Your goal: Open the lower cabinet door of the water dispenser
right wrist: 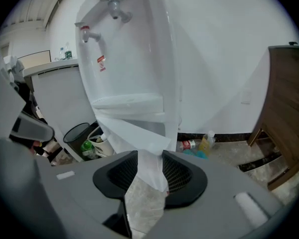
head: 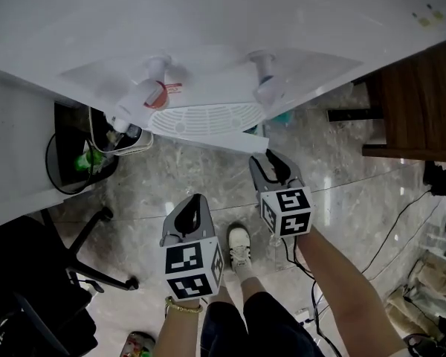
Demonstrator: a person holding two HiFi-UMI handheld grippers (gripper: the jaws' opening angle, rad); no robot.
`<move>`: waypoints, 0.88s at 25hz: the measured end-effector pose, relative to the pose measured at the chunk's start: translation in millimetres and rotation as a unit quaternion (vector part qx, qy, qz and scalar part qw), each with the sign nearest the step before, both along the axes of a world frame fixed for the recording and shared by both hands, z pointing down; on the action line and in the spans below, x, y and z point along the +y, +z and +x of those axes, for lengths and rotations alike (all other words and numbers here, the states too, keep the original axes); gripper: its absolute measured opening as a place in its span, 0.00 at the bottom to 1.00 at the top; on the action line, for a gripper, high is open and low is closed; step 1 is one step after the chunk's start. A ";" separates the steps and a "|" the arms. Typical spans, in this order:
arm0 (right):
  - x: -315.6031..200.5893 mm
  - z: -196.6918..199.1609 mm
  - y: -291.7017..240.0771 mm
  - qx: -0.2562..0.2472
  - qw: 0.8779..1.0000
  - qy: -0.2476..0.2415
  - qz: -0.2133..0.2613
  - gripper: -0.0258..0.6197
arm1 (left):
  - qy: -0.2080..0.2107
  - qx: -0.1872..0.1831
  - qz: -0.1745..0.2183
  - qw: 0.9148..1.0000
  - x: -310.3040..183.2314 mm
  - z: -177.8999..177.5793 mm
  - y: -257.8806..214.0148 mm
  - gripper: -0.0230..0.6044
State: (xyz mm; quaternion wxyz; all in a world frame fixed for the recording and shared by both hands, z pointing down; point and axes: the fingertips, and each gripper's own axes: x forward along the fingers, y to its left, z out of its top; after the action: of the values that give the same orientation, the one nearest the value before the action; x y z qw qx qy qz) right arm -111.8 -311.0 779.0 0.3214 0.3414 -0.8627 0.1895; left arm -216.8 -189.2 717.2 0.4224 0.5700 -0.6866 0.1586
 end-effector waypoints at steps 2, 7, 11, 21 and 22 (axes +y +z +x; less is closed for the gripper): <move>23.2 3.2 -0.2 -0.001 1.000 -0.004 -0.010 0.26 | -0.002 -0.002 0.014 1.000 5.3 -1.8 -1.1 0.05; 85.1 0.0 -0.7 -0.015 0.999 -0.005 -0.045 0.23 | -0.027 -0.003 0.014 1.000 38.8 -13.9 10.7 0.05; 138.7 -14.1 -0.6 -0.021 0.996 -0.030 -0.079 0.19 | -0.037 0.000 0.008 0.999 72.0 -22.7 19.4 0.05; 241.6 -84.3 1.0 -0.022 0.978 -0.142 -0.154 0.08 | -0.086 -0.004 0.007 0.996 151.5 -72.4 39.0 0.05; 249.5 -93.0 2.0 -0.022 0.975 -0.152 -0.159 0.08 | -0.093 -0.003 0.008 0.996 158.2 -76.4 40.6 0.05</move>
State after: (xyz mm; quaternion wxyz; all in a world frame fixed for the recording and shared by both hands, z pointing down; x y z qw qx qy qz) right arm -204.8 -61.5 781.0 0.3775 0.1466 -0.8703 0.2804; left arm -293.2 -31.0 757.8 0.4291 0.5068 -0.7389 0.1148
